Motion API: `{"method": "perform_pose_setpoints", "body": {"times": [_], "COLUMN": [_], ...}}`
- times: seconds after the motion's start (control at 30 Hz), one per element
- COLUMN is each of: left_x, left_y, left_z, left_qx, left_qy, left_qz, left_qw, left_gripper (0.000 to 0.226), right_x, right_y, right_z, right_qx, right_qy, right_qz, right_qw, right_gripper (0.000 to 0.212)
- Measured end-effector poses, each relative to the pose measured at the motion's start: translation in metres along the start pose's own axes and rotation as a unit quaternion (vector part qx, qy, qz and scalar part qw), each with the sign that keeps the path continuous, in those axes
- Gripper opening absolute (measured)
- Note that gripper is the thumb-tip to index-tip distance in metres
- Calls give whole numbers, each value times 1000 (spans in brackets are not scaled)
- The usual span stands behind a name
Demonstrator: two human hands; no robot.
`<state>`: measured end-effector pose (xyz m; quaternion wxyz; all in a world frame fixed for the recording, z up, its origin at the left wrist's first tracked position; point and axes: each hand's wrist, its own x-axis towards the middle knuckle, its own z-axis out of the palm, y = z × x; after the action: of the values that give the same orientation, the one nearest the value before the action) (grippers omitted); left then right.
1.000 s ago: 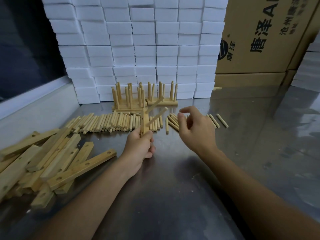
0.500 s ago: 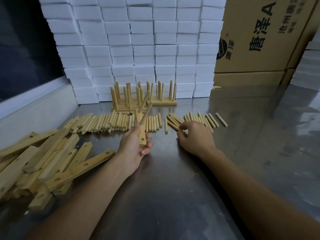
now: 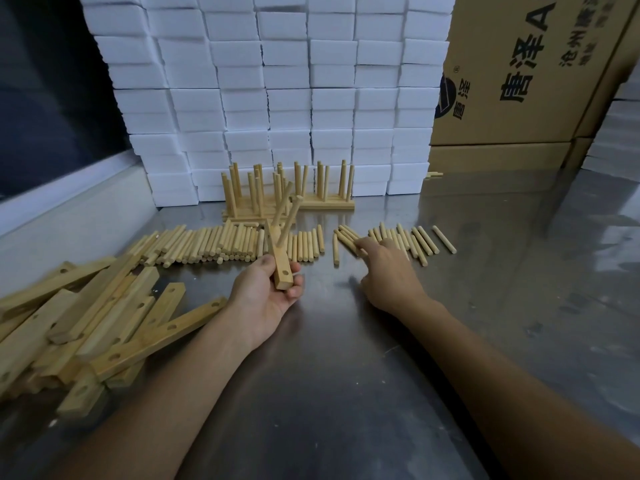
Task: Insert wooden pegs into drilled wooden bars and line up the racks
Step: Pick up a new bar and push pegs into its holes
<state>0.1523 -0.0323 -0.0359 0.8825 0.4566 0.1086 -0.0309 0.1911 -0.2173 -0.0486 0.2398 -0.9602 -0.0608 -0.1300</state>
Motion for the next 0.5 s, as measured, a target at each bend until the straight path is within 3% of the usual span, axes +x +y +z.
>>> {"method": "perform_pose_setpoints", "body": {"times": [0.13, 0.27, 0.4, 0.5], "left_x": [0, -1, -2, -2], "left_y": [0, 0, 0, 0], "left_z": [0, -1, 0, 0], "left_qx": [1, 5, 6, 8], "left_qy": [-6, -5, -4, -3], "left_qz": [-1, 3, 3, 2], "left_qw": [1000, 1000, 1000, 1000], "left_gripper": [27, 27, 27, 28], "right_x": [0, -5, -5, -3], "right_y": [-5, -7, -6, -4], "right_z": [-2, -1, 0, 2], "right_qx": [127, 171, 163, 153], "right_qy": [1, -14, 23, 34], "right_qz": [2, -23, -56, -47], "right_qw": [992, 985, 985, 987], "right_gripper": [57, 79, 49, 43]}}
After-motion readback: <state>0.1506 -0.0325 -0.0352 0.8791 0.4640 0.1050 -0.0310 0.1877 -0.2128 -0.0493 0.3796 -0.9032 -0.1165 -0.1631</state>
